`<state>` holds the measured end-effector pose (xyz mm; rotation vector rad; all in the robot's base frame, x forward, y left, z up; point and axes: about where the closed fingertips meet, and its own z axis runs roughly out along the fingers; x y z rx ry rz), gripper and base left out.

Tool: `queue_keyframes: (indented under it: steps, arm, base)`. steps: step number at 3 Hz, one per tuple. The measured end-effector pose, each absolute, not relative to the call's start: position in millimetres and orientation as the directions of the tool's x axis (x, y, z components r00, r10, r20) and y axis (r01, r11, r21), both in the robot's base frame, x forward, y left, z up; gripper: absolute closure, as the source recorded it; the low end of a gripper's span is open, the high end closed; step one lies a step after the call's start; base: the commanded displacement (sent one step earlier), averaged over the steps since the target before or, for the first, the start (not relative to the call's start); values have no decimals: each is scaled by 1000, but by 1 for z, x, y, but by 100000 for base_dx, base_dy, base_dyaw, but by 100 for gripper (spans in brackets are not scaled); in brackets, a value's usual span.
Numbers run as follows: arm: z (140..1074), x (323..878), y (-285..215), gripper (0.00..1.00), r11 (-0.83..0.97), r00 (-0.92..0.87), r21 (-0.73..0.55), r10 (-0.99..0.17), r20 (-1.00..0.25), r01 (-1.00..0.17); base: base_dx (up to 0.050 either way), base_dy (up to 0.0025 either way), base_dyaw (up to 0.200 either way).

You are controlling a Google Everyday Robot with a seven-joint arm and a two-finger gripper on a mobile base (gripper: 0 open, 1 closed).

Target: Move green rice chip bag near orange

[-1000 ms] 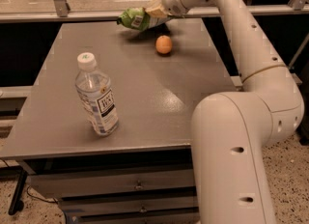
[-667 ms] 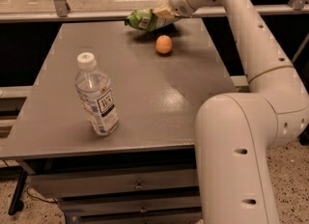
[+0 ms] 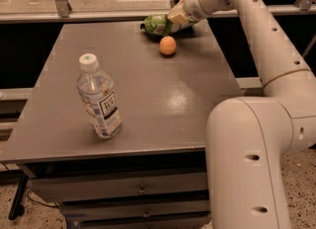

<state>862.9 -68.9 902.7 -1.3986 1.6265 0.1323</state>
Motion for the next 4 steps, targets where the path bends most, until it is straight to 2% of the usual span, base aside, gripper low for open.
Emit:
queue_keyframes:
  steps: [2, 3, 4]
  arm:
    - [888, 859, -102, 100, 367, 43, -448, -733, -678, -815]
    - [885, 851, -109, 82, 359, 30, -428, -736, -676, -829]
    - [886, 842, -112, 59, 343, 32, -414, -737, -676, -843]
  base:
    - [0, 0, 0]
    - [0, 0, 0]
    - [0, 0, 0]
